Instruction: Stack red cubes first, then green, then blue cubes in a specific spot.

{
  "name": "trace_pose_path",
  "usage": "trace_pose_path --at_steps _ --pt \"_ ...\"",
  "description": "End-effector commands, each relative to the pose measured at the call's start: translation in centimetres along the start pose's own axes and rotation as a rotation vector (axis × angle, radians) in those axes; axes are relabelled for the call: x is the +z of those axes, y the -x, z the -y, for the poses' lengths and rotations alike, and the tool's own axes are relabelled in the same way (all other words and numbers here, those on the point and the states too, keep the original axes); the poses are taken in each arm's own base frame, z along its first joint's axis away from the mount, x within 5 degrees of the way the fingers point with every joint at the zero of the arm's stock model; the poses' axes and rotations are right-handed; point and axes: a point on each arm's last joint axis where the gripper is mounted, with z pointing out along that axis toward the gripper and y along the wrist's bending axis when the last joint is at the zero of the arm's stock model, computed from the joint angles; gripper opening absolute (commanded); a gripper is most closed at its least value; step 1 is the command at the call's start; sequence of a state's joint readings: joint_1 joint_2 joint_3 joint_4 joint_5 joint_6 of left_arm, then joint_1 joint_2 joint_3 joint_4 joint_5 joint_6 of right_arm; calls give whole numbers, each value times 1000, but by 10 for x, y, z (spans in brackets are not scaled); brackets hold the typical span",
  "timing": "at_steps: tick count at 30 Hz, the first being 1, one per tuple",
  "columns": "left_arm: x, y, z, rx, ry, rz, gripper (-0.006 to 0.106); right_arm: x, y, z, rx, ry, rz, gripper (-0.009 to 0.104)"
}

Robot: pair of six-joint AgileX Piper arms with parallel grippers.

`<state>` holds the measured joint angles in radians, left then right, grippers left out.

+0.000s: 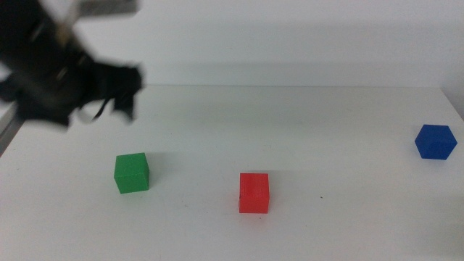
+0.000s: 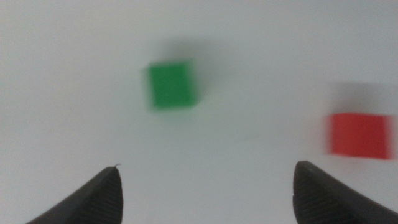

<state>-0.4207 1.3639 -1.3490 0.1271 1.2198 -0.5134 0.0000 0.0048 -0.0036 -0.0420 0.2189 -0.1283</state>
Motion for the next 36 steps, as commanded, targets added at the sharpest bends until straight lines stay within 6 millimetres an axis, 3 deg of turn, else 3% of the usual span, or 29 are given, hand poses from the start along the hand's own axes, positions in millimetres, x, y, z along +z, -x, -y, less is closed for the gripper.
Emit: trace_pose_path --at_steps 1,6,13,19,36 --pt "12 -14 -16 -76 48 -48 94 0 0 0 -8 -2 10 91" --pt "41 -20 -21 -81 107 -134 94 0 0 0 -8 -2 10 91" --pt "108 -1 -10 -91 85 -191 94 0 0 0 -8 -2 10 91" --pt "155 17 -21 -131 17 -268 94 0 0 0 -8 -2 10 91" --pt "211 27 -28 -47 51 -216 94 0 0 0 -8 -2 10 91"
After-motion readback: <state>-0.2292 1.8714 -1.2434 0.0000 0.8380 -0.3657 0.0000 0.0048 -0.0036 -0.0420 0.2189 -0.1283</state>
